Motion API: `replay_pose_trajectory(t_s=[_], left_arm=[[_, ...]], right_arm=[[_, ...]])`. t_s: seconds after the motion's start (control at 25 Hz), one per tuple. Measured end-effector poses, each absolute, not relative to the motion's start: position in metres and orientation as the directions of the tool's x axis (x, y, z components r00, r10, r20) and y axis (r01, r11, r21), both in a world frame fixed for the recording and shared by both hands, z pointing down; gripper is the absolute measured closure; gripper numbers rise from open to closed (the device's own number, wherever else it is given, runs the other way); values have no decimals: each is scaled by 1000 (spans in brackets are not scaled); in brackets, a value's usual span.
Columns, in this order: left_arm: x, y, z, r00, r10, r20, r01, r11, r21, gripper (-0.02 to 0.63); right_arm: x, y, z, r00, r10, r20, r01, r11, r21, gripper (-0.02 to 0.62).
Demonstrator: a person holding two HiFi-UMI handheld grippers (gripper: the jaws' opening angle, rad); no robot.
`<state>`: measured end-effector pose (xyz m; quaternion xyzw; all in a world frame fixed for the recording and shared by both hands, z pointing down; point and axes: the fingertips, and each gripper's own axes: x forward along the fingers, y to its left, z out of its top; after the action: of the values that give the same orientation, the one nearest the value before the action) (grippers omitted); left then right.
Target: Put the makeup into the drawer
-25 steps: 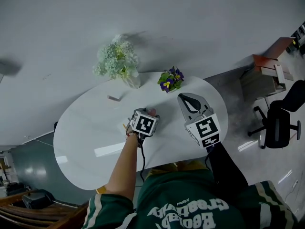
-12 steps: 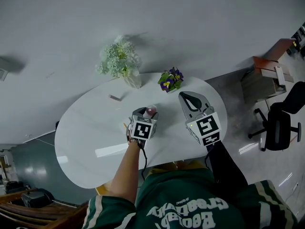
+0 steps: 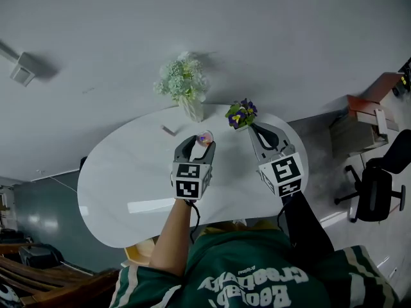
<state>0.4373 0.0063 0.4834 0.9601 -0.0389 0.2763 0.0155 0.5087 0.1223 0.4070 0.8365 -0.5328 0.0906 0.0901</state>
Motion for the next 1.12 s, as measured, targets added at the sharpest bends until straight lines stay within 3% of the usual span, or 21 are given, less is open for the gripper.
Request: replay_pose_trajectory(t_s=[0.52,1.12], left_arm=[[425,0,364,959,-212,187,-201,-977,-75,373],[373,-25,359,939,-298,171,-292,-955,-58,373]], right_arm=[[507,128,363,434,-887,159,-901,-427,79,591],[473,98,367,356,-923,144,-935,-352,53,591]])
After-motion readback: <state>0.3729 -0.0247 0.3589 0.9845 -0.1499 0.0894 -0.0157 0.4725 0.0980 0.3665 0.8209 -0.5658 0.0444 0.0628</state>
